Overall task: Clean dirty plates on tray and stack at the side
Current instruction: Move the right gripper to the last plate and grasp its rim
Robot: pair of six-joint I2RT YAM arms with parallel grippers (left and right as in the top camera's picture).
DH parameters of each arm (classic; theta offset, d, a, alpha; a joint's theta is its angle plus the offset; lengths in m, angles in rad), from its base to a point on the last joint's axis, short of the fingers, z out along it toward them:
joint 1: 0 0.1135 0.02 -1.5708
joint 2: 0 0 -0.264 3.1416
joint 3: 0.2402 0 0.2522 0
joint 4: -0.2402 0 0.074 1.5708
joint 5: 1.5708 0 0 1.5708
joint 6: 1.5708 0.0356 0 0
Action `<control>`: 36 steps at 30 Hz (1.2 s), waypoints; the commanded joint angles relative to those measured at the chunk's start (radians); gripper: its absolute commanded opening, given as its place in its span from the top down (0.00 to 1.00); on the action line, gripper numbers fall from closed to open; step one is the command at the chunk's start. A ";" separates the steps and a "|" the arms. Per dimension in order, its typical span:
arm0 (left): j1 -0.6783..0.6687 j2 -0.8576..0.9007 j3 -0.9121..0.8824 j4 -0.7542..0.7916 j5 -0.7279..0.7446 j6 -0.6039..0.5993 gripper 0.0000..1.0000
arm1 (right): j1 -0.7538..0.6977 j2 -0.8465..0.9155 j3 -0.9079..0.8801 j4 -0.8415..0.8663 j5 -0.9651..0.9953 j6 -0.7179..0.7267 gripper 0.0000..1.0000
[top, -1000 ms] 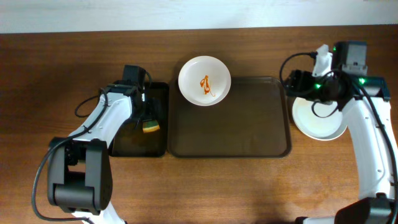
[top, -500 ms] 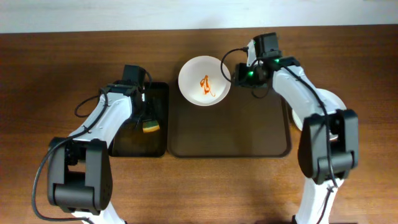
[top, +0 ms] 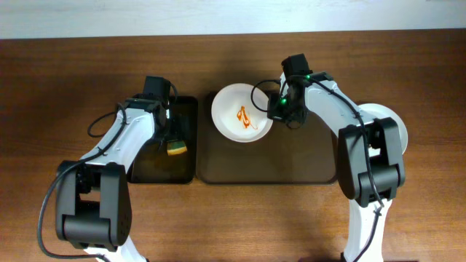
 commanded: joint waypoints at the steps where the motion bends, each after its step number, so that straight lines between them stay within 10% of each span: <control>1: 0.000 -0.019 0.015 0.000 0.004 0.008 0.02 | 0.003 -0.076 0.005 -0.109 0.013 0.002 0.96; 21: 0.000 0.112 -0.028 0.189 0.119 0.004 0.16 | 0.004 -0.097 0.002 -0.349 0.093 0.005 0.96; 26: 0.000 0.113 -0.027 0.269 0.090 0.005 1.00 | 0.003 -0.097 0.002 -0.357 0.093 0.005 0.96; 30: 0.000 0.085 -0.014 0.253 0.067 0.098 0.98 | 0.003 -0.097 0.002 -0.365 0.093 0.002 0.96; 32: 0.000 0.045 -0.013 0.233 0.067 0.098 0.48 | 0.003 -0.097 0.002 -0.367 0.093 0.002 0.96; 36: -0.001 -0.019 -0.014 0.142 0.082 0.097 0.25 | 0.003 -0.097 0.002 -0.368 0.093 0.002 0.96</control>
